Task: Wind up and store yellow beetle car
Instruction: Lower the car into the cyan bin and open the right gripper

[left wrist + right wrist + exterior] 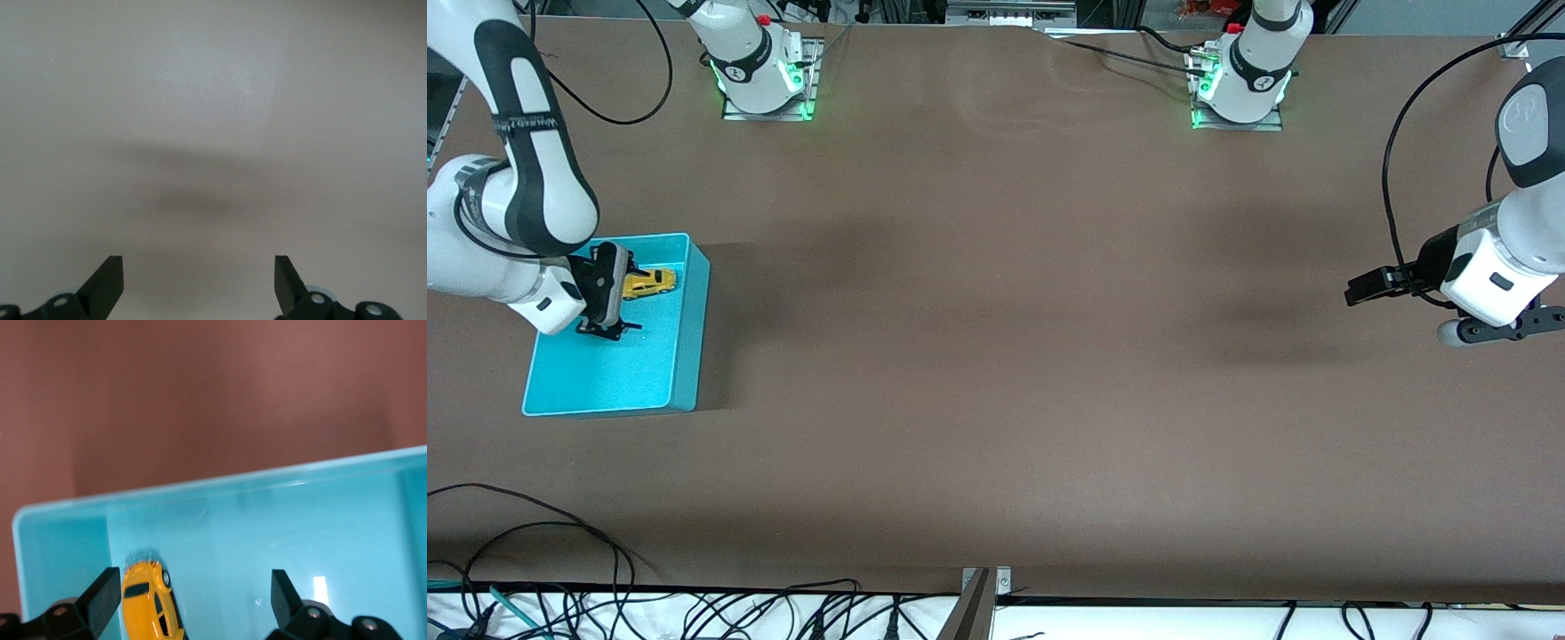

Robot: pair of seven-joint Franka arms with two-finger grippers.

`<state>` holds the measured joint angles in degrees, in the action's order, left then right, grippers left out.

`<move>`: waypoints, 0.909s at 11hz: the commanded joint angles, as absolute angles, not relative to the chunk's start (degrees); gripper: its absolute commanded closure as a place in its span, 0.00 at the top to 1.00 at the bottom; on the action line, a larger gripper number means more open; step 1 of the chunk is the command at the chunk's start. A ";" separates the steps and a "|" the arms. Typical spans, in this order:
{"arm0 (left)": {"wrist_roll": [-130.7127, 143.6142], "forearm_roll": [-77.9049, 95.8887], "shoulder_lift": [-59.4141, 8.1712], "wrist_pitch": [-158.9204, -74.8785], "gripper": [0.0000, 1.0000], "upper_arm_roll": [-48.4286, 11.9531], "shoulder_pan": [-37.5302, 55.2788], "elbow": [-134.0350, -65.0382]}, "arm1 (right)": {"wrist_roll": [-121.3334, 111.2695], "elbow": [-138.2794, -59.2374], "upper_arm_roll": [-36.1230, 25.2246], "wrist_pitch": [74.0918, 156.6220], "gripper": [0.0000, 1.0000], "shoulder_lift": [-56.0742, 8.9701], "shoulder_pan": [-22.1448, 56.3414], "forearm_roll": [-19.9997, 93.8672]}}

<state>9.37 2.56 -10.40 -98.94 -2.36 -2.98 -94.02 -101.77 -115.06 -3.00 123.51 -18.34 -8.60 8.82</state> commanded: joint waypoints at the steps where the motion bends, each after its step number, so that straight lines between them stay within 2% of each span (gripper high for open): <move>1: 7.82 3.25 -10.63 -97.91 1.00 -2.37 -3.25 -93.16 | -84.01 -116.10 -1.67 122.00 1.00 -10.74 -6.43 9.58; 5: 7.82 3.25 -10.55 -97.91 1.00 -2.29 -3.43 -93.16 | -49.96 -116.54 -1.50 114.18 1.00 -2.83 -1.94 9.58; 8: 7.82 3.25 -10.55 -97.91 1.00 -2.29 -3.43 -93.25 | -26.70 -117.78 -1.49 114.96 1.00 1.39 2.71 9.41; 10: 7.82 3.25 -10.55 -97.91 1.00 -2.29 -3.43 -93.16 | -17.00 -117.60 1.04 115.49 1.00 4.38 4.30 8.18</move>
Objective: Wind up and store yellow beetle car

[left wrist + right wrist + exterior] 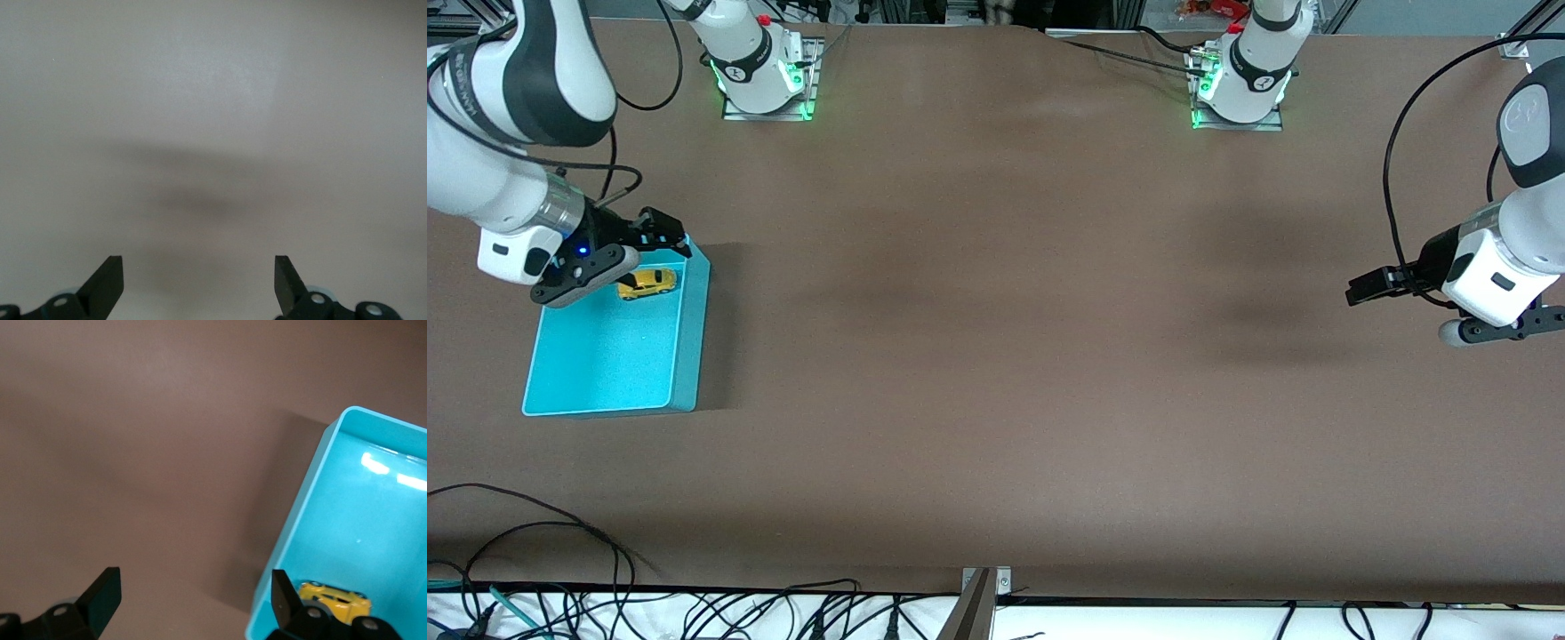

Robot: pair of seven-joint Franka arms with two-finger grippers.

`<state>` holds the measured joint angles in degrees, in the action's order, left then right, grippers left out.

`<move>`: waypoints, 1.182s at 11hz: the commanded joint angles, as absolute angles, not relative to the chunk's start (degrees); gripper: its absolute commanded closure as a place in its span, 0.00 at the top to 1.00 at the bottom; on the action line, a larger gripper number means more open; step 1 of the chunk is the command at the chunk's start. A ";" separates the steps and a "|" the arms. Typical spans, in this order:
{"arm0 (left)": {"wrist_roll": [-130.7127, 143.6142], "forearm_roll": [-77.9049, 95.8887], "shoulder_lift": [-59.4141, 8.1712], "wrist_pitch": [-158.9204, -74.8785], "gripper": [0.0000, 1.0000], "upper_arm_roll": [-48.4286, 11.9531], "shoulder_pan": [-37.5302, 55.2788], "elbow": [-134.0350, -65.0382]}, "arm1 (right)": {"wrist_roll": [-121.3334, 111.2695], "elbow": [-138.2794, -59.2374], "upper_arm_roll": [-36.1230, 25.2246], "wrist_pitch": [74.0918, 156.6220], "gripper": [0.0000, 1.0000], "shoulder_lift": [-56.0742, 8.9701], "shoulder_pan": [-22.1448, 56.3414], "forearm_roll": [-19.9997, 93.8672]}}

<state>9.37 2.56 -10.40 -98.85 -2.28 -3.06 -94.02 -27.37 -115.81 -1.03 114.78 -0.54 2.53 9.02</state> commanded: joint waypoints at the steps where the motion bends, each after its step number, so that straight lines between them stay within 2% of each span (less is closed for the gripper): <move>1: 7.82 3.25 -10.55 -97.91 1.00 -2.29 -3.43 -93.25 | -13.66 -117.60 2.27 115.40 1.00 5.96 4.39 5.82; 5: 7.91 3.25 -10.63 -97.91 1.00 -2.29 -3.43 -93.25 | -11.51 -116.90 3.43 113.04 1.00 12.03 4.39 2.74; 7: 7.91 3.25 -10.72 -97.91 1.00 -2.29 -3.34 -93.25 | -10.55 -114.10 3.16 108.21 1.00 12.57 4.31 2.37; 13: 7.91 3.25 -10.99 -98.00 1.00 -2.29 -3.34 -93.16 | -10.90 -112.33 -0.61 104.86 1.00 13.10 4.22 2.28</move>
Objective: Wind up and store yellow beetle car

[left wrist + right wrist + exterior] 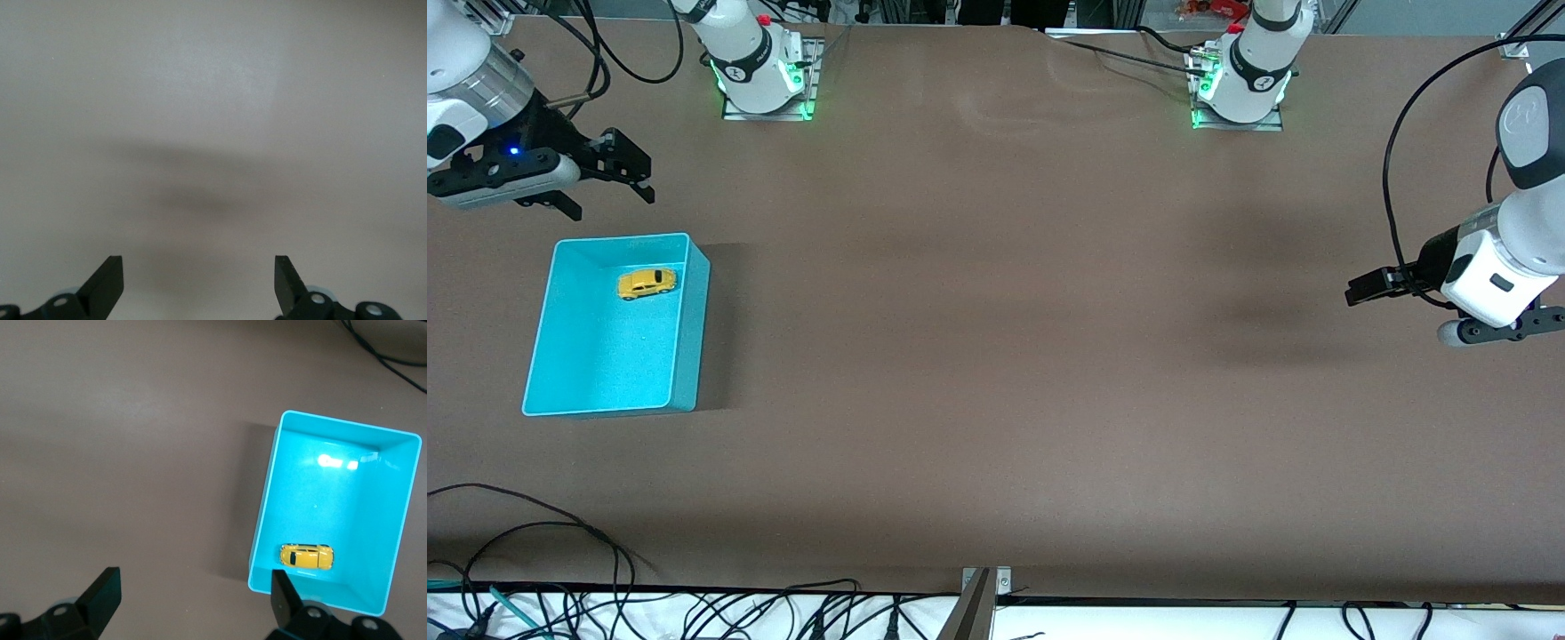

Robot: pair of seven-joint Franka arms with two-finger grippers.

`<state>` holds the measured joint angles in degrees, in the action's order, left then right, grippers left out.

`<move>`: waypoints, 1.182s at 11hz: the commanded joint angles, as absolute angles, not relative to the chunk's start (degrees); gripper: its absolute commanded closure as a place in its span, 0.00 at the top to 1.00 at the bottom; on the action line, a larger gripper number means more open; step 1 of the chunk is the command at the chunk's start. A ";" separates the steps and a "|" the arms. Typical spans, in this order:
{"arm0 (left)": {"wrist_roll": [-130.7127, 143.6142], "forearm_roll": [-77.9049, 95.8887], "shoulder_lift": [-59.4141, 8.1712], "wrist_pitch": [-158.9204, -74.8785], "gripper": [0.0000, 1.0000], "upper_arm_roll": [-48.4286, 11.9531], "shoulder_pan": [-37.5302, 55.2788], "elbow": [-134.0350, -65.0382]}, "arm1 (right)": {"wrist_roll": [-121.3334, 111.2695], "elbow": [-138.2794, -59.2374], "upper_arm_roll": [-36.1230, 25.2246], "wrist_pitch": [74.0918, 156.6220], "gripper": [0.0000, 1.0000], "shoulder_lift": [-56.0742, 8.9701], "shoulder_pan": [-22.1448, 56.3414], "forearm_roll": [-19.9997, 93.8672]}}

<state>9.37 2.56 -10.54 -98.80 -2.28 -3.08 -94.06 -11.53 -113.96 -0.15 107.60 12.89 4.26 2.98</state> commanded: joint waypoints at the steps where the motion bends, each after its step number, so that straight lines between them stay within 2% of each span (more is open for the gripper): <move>1: 7.91 3.25 -10.99 -98.00 1.00 -2.29 -3.34 -93.16 | -10.38 -112.06 -0.53 104.77 1.00 13.10 4.22 2.29; 4: 7.91 3.25 -11.07 -98.09 1.00 -2.20 -3.34 -93.08 | -8.54 -111.62 -0.53 104.24 1.00 13.09 4.22 2.37; 7: 7.91 3.25 -11.07 -98.09 1.00 -2.28 -3.34 -93.08 | -3.69 -107.76 0.00 100.38 1.00 12.13 4.31 1.85; 13: 7.91 3.25 -11.07 -98.09 1.00 -2.29 -3.34 -93.08 | -3.52 -105.82 -0.70 99.67 1.00 10.99 1.41 1.50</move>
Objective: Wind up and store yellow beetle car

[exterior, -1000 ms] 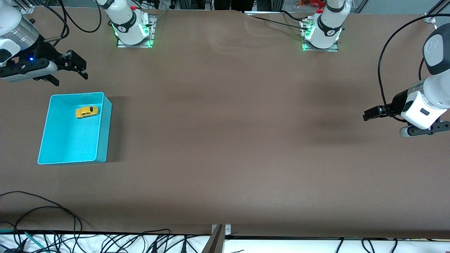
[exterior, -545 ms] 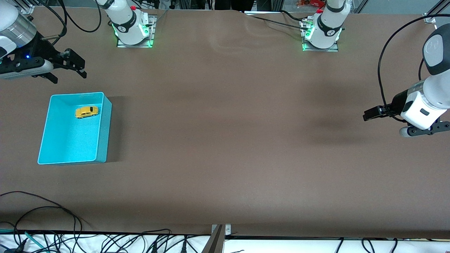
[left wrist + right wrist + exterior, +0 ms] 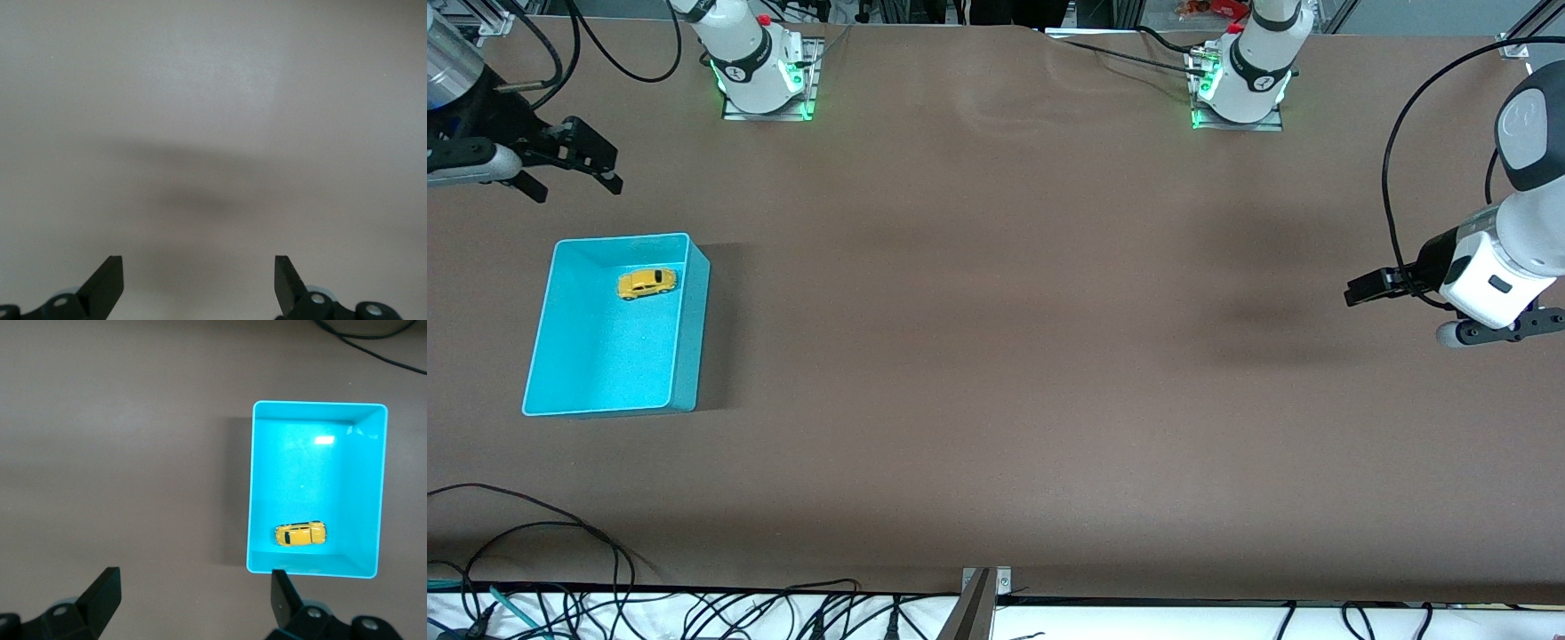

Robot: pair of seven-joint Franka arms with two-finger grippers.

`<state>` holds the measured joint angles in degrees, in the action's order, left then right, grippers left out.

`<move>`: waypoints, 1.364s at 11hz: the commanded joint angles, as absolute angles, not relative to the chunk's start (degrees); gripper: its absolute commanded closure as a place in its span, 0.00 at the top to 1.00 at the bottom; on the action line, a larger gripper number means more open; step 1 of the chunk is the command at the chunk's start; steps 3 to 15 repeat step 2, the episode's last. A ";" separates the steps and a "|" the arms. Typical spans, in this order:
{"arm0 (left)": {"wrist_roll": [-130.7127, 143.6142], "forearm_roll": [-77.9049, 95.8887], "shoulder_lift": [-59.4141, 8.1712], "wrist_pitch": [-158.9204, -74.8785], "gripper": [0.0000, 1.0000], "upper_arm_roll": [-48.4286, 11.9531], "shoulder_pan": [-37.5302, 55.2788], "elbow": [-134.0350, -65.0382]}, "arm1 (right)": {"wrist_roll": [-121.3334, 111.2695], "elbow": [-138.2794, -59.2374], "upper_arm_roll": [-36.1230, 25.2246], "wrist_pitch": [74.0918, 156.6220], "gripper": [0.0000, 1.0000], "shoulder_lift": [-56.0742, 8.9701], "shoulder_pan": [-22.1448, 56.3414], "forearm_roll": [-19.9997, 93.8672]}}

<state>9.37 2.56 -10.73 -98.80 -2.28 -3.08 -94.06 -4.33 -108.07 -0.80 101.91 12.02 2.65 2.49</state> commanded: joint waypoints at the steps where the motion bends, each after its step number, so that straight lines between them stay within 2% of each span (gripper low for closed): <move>1: 7.91 3.25 -11.07 -98.09 1.00 -2.29 -3.34 -93.08 | -3.52 -105.91 -0.88 99.23 1.00 10.73 1.15 1.41; 15: 7.91 3.25 -11.07 -98.09 1.00 -2.29 -3.34 -93.08 | -3.52 -105.91 -0.88 99.05 1.00 10.29 1.14 0.80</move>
